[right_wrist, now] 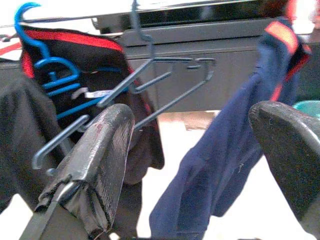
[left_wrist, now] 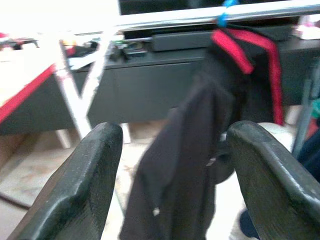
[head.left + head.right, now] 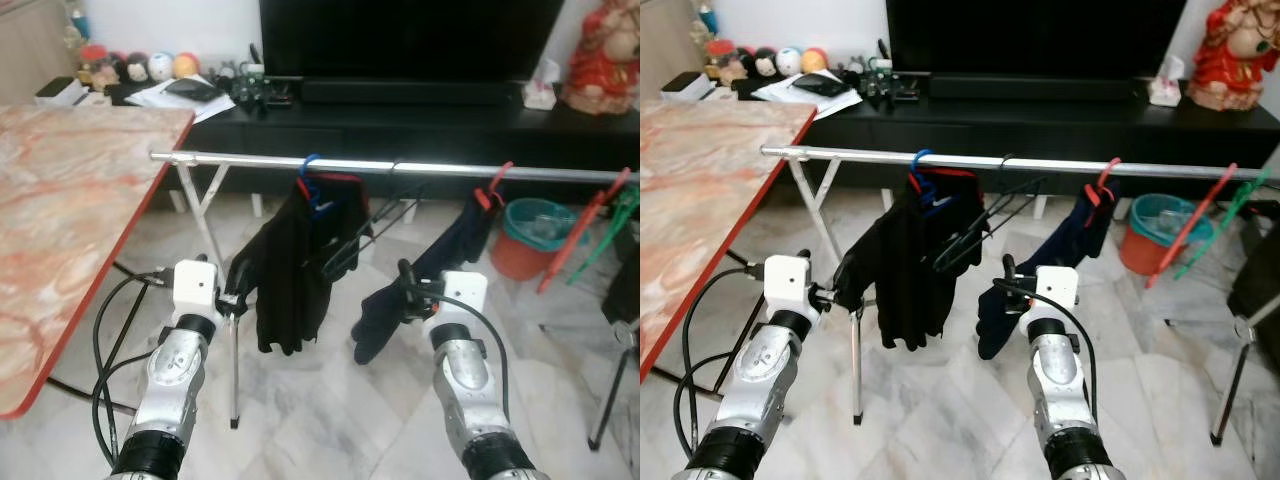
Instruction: Hang hanger
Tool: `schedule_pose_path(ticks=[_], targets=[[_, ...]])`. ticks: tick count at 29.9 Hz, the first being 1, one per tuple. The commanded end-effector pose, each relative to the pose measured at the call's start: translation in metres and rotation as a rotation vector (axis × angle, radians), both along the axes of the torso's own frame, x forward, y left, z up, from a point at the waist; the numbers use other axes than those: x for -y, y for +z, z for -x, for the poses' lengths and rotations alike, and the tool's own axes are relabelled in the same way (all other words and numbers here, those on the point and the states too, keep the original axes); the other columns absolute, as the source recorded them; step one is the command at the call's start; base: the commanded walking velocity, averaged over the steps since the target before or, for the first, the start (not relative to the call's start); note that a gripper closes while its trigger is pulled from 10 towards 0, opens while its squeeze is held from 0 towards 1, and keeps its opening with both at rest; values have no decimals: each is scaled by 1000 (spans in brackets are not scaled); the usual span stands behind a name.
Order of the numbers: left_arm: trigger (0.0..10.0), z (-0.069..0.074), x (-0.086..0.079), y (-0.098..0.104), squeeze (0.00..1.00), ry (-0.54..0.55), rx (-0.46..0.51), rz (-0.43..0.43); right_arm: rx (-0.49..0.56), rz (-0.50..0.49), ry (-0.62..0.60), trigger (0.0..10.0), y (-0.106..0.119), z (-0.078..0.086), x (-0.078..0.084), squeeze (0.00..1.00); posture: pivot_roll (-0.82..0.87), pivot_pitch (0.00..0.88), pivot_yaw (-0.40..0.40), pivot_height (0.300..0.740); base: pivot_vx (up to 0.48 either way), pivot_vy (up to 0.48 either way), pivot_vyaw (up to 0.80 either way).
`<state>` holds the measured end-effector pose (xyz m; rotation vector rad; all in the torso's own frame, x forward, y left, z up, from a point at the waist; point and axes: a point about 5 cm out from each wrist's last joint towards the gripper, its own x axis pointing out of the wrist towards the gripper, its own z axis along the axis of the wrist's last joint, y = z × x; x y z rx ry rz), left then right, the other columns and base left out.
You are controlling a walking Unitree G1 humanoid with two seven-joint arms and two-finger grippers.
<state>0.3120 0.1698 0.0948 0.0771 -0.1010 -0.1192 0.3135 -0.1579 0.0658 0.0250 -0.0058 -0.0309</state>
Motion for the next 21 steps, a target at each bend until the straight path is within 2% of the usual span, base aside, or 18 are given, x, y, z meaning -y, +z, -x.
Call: schedule_pose_path(ticks=[1, 9, 15, 18, 21], targets=[[10000, 0, 1, 1, 0, -3, -6, 7, 13, -7, -18, 10000, 4, -1, 3, 0, -11, 0, 6, 740, 0, 337, -756], [10000, 0, 0, 2, 0, -9, -5, -6, 42, -5, -12, 10000, 7, -1, 0, 0, -4, 0, 4, 740, 0, 372, 0], [10000, 0, -1, 3, 0, -9, -5, -8, 23, -25, -7, 10000, 5, -1, -2, 0, 6, 0, 1, 740, 0, 369, 0], [10000, 0, 2, 4, 0, -30, 5, -35, 15, -30, -6, 10000, 2, 0, -2, 0, 5, 0, 7, 740, 0, 0, -706], [10000, 1, 5, 4, 0, -41, 6, -28, 11, -29, -6, 10000, 1, 1, -3, 0, 4, 0, 10, 740, 0, 0, -700]])
